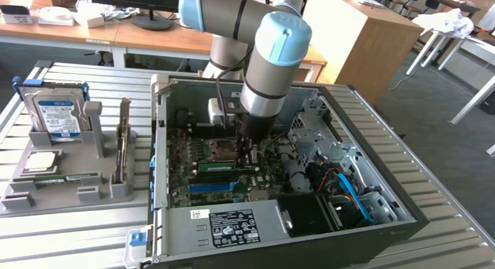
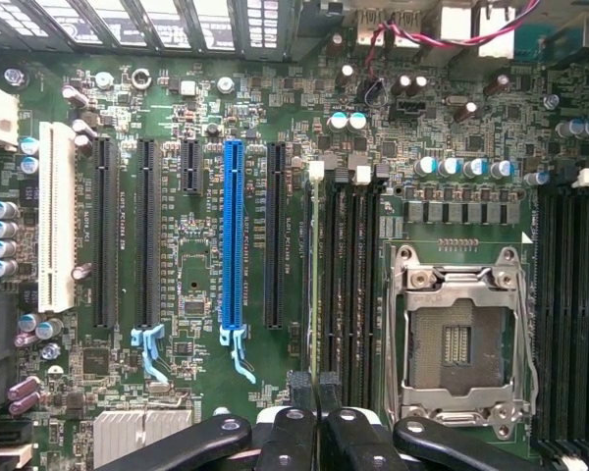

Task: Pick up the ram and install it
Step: 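Insert the ram into the slot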

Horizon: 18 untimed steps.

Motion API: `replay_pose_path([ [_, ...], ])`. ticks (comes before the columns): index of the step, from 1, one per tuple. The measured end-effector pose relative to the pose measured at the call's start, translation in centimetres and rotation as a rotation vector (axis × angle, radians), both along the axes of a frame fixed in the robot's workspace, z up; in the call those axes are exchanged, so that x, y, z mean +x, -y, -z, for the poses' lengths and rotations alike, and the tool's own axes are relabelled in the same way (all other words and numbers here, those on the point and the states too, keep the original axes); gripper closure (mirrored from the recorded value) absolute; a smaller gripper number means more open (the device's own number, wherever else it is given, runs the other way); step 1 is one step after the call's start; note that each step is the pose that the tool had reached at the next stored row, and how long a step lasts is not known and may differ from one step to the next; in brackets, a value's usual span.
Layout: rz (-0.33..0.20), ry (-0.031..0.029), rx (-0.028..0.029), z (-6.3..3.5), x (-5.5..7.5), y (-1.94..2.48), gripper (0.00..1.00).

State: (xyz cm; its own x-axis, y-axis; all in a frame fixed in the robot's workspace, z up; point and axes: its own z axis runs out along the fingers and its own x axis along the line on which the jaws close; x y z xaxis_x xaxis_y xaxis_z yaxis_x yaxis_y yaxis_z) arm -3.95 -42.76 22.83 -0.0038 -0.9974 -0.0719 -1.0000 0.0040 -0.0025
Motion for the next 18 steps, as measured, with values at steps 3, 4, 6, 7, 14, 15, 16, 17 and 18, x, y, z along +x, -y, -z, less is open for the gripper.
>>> replay_pose_path([
  [3,0.0,-0.0001,-0.0002,0.01,0.0,0.0,0.88],
  [4,0.0,-0.0001,-0.0002,0.02,0.0,0.0,0.88],
  [6,0.0,0.0001,0.0,0.02,0.0,0.0,0.88],
  [7,0.0,0.0001,0.0002,0.02,0.0,0.0,0.88],
  [14,0.0,0.0001,0.0002,-0.32,0.0,0.0,0.88],
  [15,0.0,0.0001,0.0003,-0.32,0.0,0.0,0.88],
  [16,0.0,0.0001,0.0002,-0.32,0.0,0.0,0.88],
  [17,0.0,0.0001,0.0001,-0.32,0.0,0.0,0.88],
  [18,0.0,0.0,0.0,-0.32,0.0,0.0,0.88],
])
